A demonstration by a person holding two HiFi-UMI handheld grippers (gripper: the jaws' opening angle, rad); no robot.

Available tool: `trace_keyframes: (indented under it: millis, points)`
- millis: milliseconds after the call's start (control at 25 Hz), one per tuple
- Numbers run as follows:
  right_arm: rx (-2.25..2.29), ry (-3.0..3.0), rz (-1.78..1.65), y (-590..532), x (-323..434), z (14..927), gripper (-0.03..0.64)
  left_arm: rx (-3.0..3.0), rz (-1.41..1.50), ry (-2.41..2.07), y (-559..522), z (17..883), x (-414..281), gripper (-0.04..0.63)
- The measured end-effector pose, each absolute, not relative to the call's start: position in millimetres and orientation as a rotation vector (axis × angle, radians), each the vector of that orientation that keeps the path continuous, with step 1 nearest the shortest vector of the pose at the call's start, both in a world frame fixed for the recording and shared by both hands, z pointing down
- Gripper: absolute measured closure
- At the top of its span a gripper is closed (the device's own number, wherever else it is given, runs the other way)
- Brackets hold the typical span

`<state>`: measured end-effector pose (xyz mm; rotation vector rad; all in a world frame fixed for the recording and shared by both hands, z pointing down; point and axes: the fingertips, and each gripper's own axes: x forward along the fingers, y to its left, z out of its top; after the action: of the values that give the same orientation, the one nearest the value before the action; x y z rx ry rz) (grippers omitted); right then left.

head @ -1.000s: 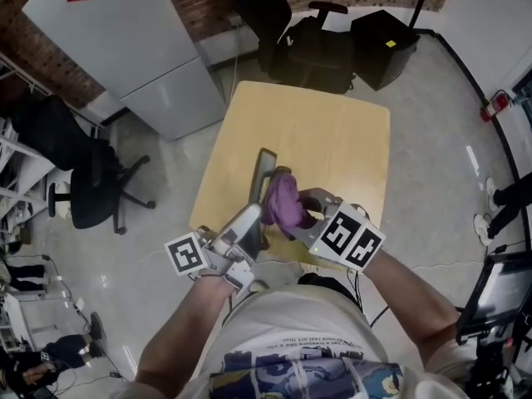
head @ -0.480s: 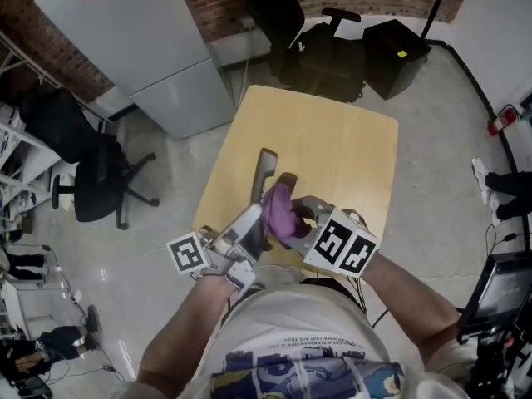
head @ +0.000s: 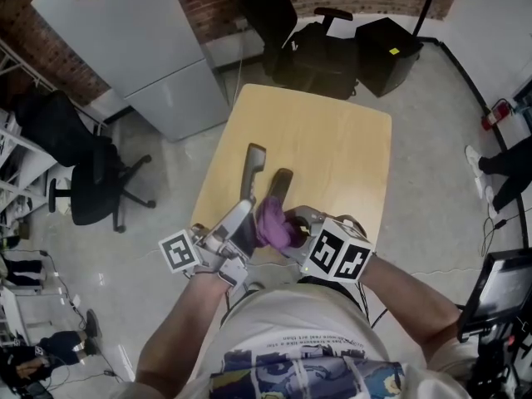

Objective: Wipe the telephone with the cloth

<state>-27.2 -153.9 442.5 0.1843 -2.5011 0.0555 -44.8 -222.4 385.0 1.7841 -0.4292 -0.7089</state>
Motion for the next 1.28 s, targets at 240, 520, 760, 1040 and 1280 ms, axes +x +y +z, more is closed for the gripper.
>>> trace_keyframes:
  millis: [240, 520, 760, 1040, 1280]
  points:
    - [0.387, -2.52, 0.049, -192.9, -20.3, 417.7, 0.503, 1.783, -0.69, -0.393, -208.0, 384.0, -48.2, 0.343]
    - [0.457, -2.499, 0.062, -196.7, -36.3, 416.1, 0.503, 1.767, -0.695, -0.367, -197.2, 382.8, -62.9, 0.342]
    - [0.33, -2.485, 0.036, -147.2, -54.0, 417.5, 0.503, 1.782, -0.697, -0.38, -189.2, 376.3, -65.9, 0.344]
    - [0.284, -2.454, 0.049, -107.2, -42.2, 428.7, 0.503, 1.783, -0.707, -0.349, -182.4, 378.1, -50.4, 0.344]
    - [0.295, -2.478, 0.012, -100.9, -55.5, 416.9, 0.503, 1.782, -0.699, -0.377, -183.3, 385.7, -71.0, 0.342]
